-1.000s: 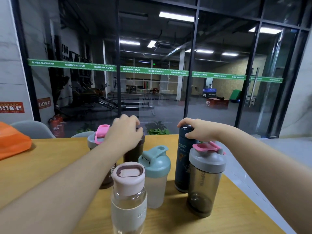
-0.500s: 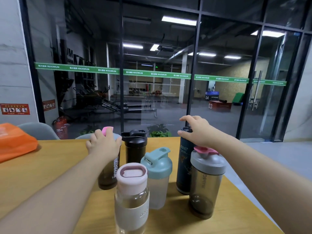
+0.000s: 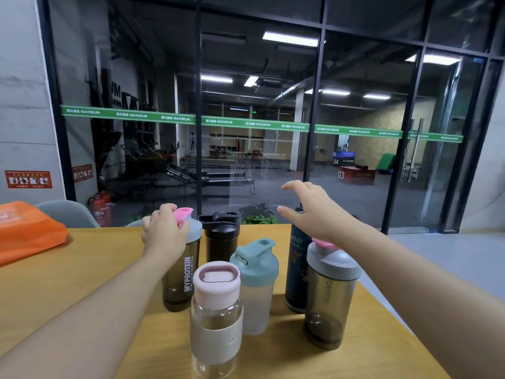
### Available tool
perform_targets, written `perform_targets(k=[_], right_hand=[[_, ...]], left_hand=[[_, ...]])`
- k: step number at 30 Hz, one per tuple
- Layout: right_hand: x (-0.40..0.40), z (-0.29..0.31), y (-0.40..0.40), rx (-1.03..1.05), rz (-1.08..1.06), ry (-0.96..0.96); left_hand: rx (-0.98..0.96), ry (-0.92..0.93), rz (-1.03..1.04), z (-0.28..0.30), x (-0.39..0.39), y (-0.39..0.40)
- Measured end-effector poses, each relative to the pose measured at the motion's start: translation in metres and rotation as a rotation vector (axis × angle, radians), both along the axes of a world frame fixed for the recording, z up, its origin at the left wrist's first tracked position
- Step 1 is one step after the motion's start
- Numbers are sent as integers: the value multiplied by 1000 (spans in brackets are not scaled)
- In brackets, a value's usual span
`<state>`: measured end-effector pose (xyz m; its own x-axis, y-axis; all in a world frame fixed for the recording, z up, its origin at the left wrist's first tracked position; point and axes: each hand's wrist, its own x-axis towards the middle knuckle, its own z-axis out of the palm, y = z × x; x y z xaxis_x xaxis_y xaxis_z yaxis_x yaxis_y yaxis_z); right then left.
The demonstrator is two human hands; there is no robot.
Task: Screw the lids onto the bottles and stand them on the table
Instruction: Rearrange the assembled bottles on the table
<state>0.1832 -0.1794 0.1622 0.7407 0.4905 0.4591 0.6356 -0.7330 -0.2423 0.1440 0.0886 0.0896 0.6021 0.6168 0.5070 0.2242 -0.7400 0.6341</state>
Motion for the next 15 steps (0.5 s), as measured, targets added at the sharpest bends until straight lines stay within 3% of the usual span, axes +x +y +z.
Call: perform_targets(k=[8,15], right_hand=[[-17,1,13,107,74,39],[-35,15,28,350,207,153]], left_hand=[[-70,-241,-203,36,-26,-15],[28,-421,-311,85,-56,-32]])
